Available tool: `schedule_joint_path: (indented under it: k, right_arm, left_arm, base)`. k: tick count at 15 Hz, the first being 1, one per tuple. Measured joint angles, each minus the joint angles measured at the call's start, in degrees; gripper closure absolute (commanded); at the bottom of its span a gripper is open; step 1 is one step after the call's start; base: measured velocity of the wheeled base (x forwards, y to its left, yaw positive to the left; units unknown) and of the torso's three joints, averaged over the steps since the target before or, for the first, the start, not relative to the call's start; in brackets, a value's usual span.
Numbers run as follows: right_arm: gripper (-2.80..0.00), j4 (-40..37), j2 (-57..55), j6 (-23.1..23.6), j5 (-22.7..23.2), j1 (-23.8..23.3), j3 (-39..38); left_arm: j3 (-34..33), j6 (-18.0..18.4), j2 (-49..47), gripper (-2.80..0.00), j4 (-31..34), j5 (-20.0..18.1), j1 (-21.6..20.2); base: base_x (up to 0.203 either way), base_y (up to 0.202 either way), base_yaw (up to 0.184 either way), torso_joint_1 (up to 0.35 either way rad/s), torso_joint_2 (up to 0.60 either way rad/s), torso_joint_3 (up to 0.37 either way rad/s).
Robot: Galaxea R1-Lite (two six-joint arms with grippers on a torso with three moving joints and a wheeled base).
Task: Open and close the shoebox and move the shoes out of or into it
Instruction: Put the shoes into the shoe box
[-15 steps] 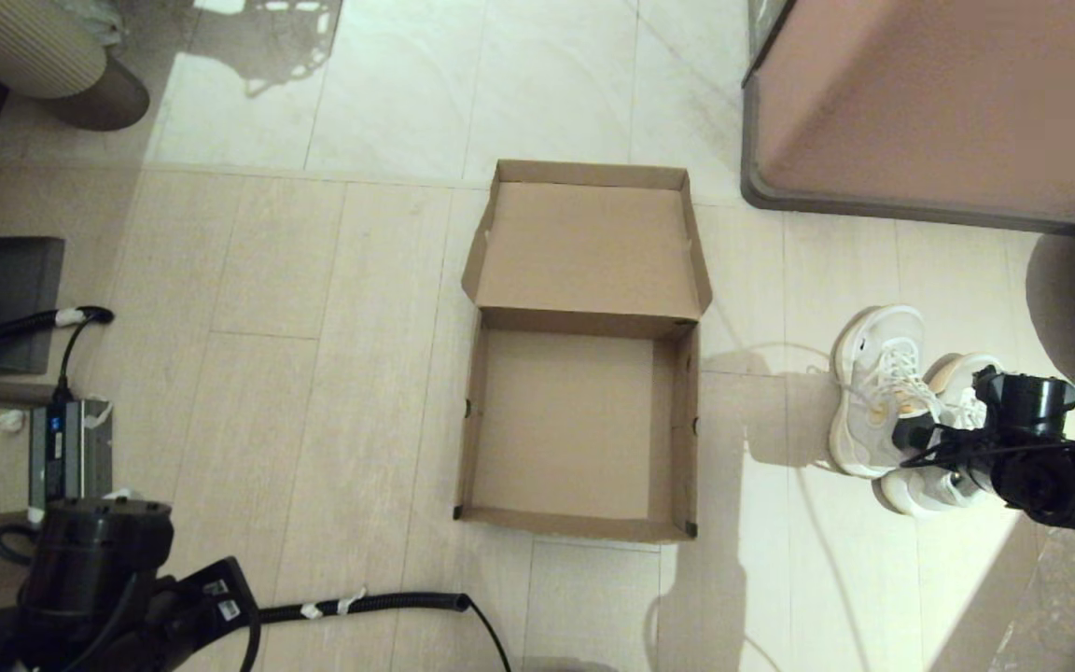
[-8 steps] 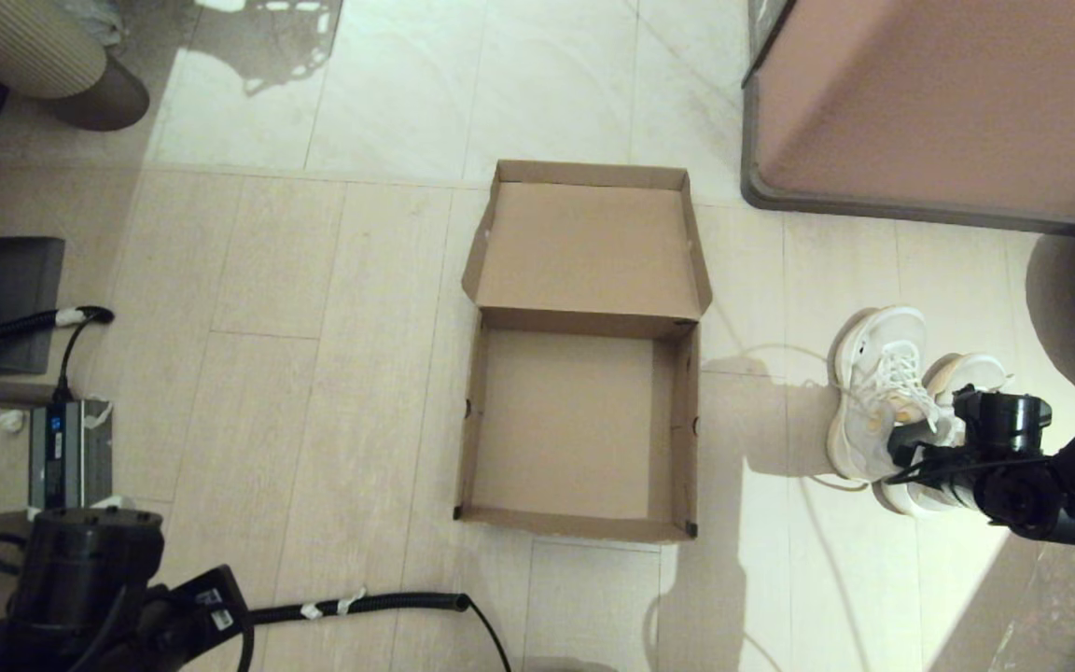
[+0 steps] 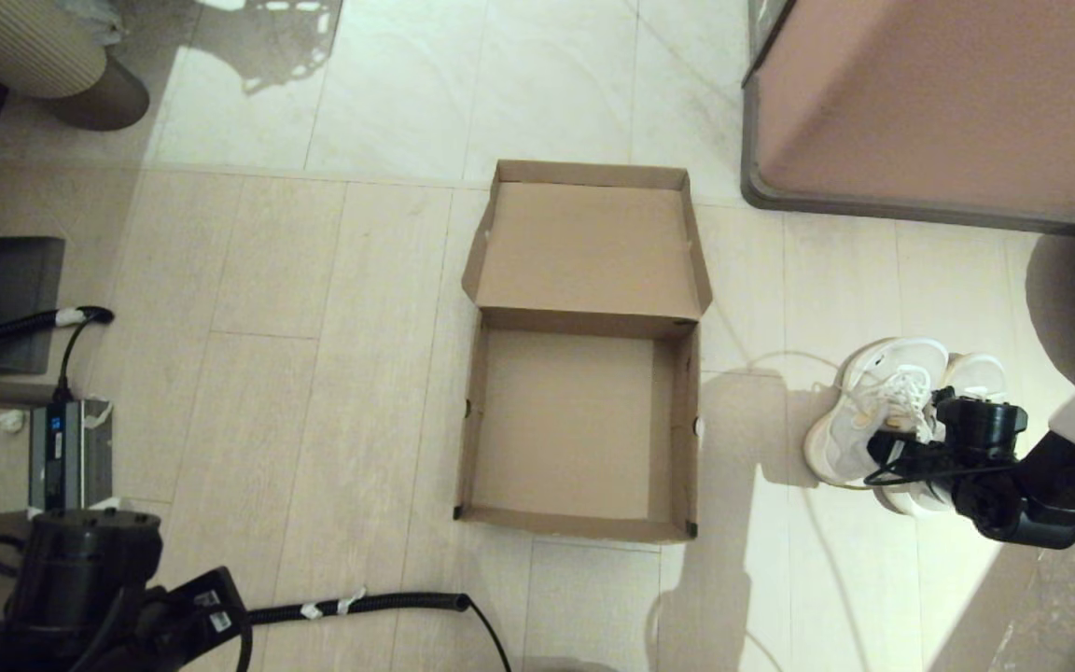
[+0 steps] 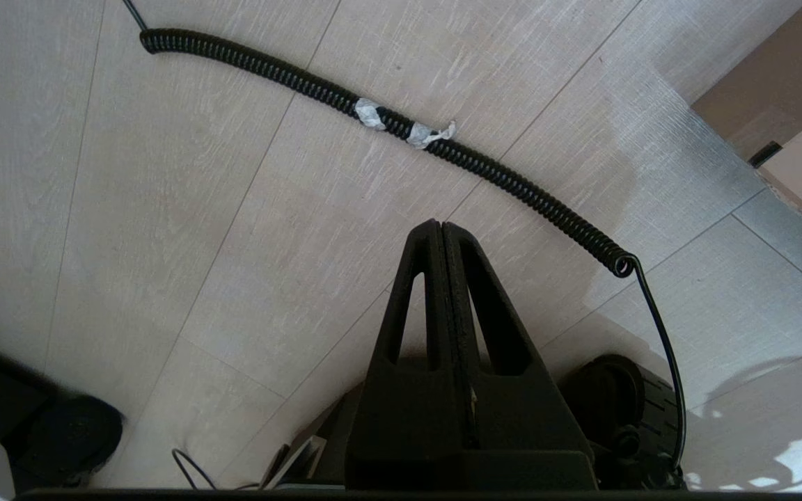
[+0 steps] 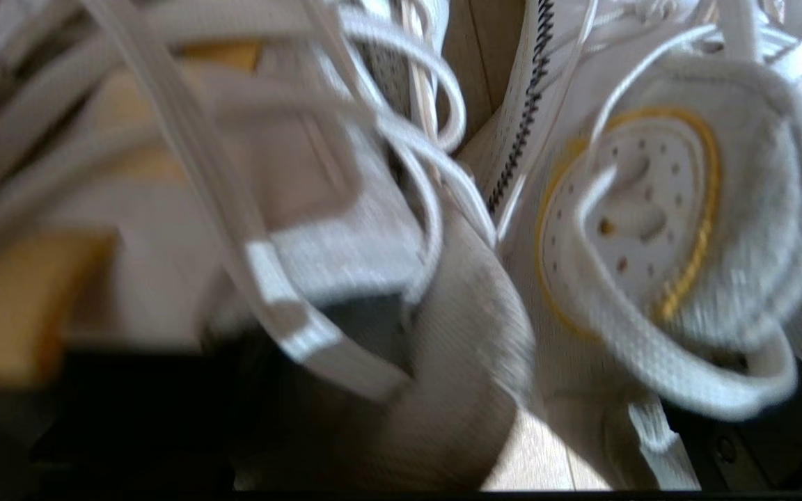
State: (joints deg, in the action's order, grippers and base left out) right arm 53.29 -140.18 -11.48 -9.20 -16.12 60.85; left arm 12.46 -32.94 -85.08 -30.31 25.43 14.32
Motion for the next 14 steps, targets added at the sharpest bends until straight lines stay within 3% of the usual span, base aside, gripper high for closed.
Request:
schedule_joint_path:
  k: [1, 2, 10, 14]
  right_arm:
    - [-2.80, -0.5, -0.8, 0.0, 0.0, -0.4, 1.4]
    - [0.00, -1.2, -1.7, 0.2, -0.1, -1.0, 2.7]
    - [0.00, -1.2, -2.8, 0.4, -0.1, -1.6, 3.4]
    - [0.00, -5.3, 1.9, 0.3, 1.5, -1.9, -2.1]
  left_arm:
    - [0.0, 0.0, -0.1, 0.00, 0.0, 0.1, 0.0]
    - [0.1, 0.0, -0.2, 0.00, 0.0, 0.0, 0.0]
    - [0.3, 0.0, -0.5, 0.00, 0.0, 0.0, 0.0]
    - [0.4, -0.1, -0.5, 0.00, 0.0, 0.0, 0.1]
  base:
    - [0.000, 0.000, 0.000, 0.000, 0.00, 0.000]
    - [0.000, 0.000, 0.000, 0.000, 0.00, 0.000]
    - [0.000, 0.000, 0.000, 0.000, 0.00, 0.000]
    - [0.000, 0.000, 0.000, 0.000, 0.00, 0.000]
